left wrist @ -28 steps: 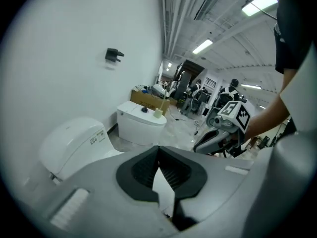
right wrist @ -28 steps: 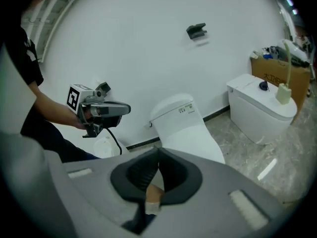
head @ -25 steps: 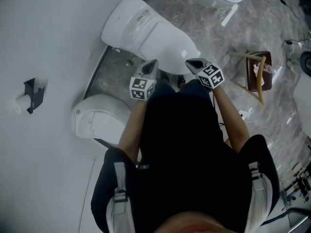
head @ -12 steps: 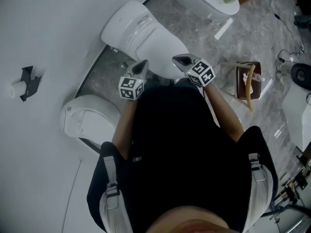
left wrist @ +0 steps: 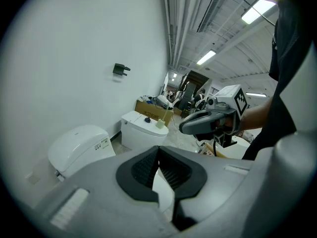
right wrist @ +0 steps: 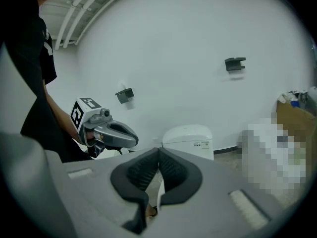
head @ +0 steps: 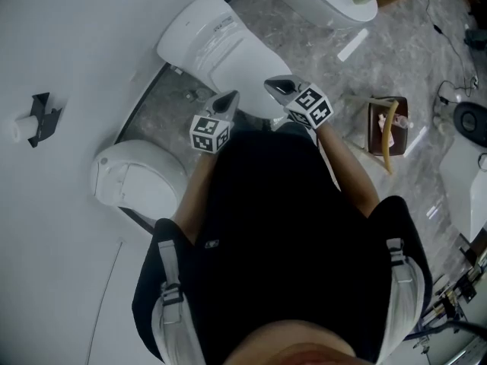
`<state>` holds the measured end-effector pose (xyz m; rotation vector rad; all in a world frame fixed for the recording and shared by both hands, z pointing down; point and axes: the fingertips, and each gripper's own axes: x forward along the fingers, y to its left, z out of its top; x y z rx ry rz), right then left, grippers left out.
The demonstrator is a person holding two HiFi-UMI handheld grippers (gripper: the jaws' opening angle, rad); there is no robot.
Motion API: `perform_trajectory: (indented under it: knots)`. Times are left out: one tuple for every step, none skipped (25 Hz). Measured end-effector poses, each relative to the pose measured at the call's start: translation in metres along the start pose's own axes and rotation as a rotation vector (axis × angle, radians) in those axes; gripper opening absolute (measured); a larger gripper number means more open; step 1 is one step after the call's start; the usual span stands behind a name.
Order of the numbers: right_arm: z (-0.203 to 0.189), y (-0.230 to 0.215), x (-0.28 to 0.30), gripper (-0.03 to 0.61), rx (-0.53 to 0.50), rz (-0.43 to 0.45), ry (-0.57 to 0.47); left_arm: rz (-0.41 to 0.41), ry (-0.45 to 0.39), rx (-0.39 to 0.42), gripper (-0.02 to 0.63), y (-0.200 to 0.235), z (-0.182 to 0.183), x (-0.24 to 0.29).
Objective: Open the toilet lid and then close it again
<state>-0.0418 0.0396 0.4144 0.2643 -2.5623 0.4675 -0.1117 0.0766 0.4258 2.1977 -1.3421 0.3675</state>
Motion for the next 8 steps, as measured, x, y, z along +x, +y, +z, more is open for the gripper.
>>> perform_trajectory:
  knots:
    - [-0.001,0.0,-0.002,0.003,0.004,0.0,-0.004,-0.004,0.003,0.004,0.011,-0.004,0.0,0.001]
    - [-0.002,0.0,-0.004,0.003,0.006,0.0,-0.005,-0.006,0.003,0.008,0.011,-0.006,0.001,0.001]
    - [-0.003,0.0,-0.006,0.003,0.006,0.0,-0.006,-0.006,0.002,0.01,0.011,-0.009,0.002,0.001]
    - [-0.004,0.001,-0.008,0.003,0.004,0.0,-0.006,-0.006,0.001,0.013,0.011,-0.011,0.003,0.002]
    - [-0.005,0.001,-0.011,0.003,0.002,0.0,-0.007,-0.006,-0.001,0.016,0.011,-0.013,0.004,0.002]
    - [-0.007,0.001,-0.014,0.003,0.001,0.0,-0.007,-0.004,-0.001,0.018,0.011,-0.016,0.005,0.002]
    - [-0.009,0.002,-0.017,0.003,0.0,-0.001,-0.007,-0.003,-0.001,0.021,0.011,-0.018,0.005,0.003]
    - [-0.011,0.002,-0.02,0.003,0.0,-0.001,-0.007,-0.001,-0.001,0.023,0.011,-0.021,0.005,0.003]
